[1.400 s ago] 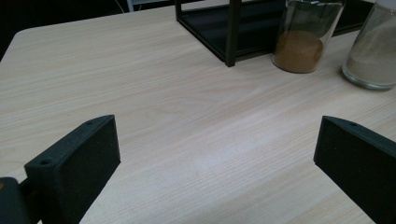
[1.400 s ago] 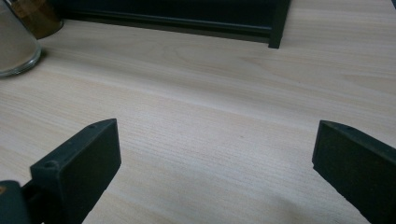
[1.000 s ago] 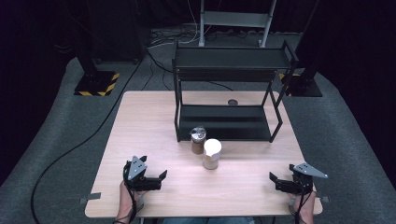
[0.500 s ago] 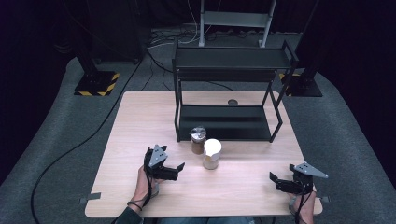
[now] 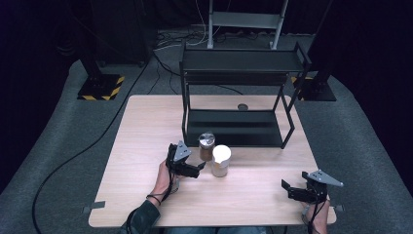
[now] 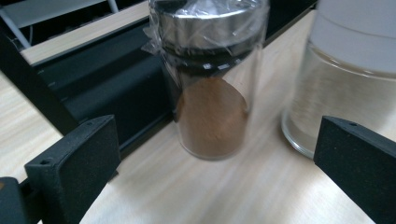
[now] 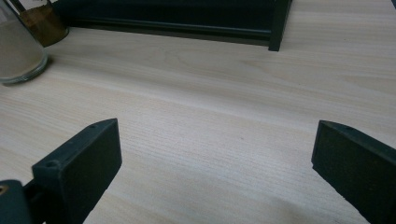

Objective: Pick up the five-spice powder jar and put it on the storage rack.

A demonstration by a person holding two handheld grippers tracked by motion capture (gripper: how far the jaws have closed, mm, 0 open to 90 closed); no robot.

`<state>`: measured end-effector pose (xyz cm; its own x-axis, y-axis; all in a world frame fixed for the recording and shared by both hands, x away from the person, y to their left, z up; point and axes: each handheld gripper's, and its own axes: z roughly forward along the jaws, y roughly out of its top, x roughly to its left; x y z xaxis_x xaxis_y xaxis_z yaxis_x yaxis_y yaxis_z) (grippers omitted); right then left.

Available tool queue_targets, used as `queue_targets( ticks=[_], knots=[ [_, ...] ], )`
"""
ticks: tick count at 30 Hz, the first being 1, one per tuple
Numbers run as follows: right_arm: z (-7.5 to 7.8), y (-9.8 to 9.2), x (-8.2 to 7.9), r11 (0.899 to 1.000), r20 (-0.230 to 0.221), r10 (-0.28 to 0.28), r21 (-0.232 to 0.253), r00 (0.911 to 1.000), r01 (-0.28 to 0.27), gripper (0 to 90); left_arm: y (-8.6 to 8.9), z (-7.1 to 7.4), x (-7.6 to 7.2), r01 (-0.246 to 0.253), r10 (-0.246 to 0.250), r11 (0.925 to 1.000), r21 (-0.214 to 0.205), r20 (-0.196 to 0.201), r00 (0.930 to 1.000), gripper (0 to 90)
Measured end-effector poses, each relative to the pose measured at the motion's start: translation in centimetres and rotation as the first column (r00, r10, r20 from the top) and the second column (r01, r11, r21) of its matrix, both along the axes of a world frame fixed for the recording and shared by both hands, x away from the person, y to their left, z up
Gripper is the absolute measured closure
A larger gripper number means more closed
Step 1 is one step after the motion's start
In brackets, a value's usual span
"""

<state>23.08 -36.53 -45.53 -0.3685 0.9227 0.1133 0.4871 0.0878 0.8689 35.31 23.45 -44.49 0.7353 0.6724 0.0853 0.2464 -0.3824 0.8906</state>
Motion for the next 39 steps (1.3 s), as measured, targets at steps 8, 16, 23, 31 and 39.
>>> queue_targets(
  ticks=[8, 16, 23, 31, 39],
  knots=[
    [-0.1, -0.1, -0.1, 1.0, 0.006, 0.001, 0.006, 1.0, -0.001, 0.5, -1.2, 0.0, 1.5, 0.019, -0.02, 0.9993, 0.031, 0.014, 0.9997, 0.0],
    [-0.2, -0.3, -0.1, 1.0, 0.007, 0.003, 0.018, 1.0, -0.003, 0.5, -2.1, 0.1, 3.1, 0.029, -0.029, 0.9989, 0.037, 0.003, 0.9996, 0.0],
    [-0.2, -0.3, -0.1, 1.0, 0.008, 0.002, 0.015, 1.0, -0.002, 0.6, -1.5, -0.6, 4.3, 0.076, -0.076, 0.997, -0.012, -0.015, 0.997, 7.0],
    [-0.2, -0.3, -0.1, 1.0, 0.009, 0.004, 0.016, 1.0, -0.004, 0.8, -1.2, -1.5, 5.5, 0.086, -0.089, 0.9943, -0.064, -0.046, 0.995, 25.1],
    [-0.2, -0.4, 0.0, 1.0, 0.007, 0.016, 0.016, 0.9998, -0.016, 0.7, -0.8, -2.0, 5.7, 0.095, -0.1, 0.9908, -0.096, -0.047, 0.9939, 29.9]
  ],
)
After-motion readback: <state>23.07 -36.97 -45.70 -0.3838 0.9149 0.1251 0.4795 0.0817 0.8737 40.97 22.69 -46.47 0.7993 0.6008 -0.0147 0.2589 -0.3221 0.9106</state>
